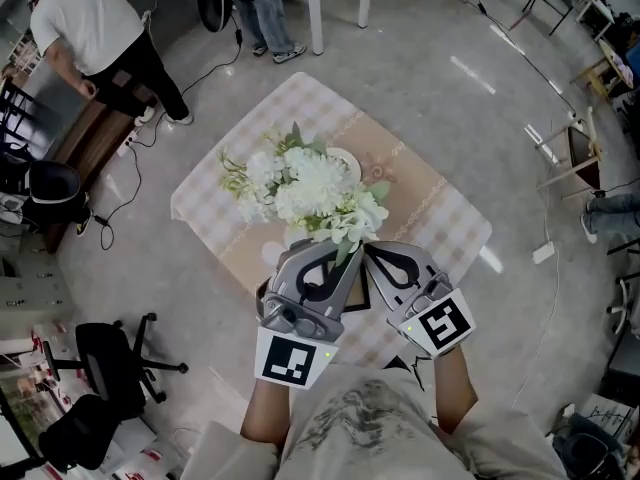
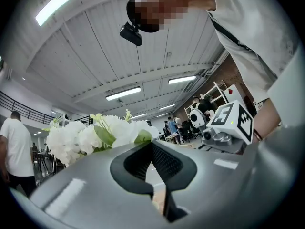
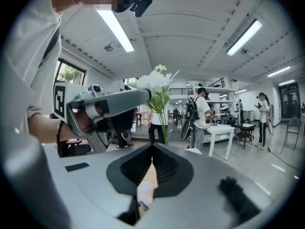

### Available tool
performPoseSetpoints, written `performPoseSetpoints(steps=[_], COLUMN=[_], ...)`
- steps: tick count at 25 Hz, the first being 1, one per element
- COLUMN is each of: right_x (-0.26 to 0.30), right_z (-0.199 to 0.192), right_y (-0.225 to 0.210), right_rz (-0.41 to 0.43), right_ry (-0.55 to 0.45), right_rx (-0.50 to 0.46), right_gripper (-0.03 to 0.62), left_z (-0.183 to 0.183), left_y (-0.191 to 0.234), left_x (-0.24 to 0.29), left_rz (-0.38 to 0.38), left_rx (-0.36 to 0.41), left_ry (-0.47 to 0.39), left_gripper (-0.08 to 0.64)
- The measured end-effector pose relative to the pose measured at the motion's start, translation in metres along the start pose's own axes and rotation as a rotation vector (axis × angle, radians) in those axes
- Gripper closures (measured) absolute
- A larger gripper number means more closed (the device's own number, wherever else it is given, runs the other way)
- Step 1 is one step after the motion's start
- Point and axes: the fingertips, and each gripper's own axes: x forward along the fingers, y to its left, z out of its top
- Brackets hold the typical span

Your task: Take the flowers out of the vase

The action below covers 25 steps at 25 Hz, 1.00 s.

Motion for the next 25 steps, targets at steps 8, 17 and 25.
performPoseSetpoints(steps=[8,17,25], right_x=[0.043,0.051,0.054], right_z=[0.003,0.01,0.019], right_y=[0.007,0.001,0.008], right_rz=[0.088,0.108,0.157], right_ry=[-0.036,-0.073,-0.09], right_rx=[-0.043,-0.056,-0.084], right_gripper=[0.577,0.577,0.575], left_z=[0.009,0.025,0.039], left_y=[-0.006,-0.013,-0.02], left_x=[0.0,-0.007,-0.013], left_rz=[-0.019,-0.038,-0.069], left_rx=[0.038,0.081,0.101], left_ry=[0.006,-0.006,-0.046], left_gripper=[0.553,0.552,0.554])
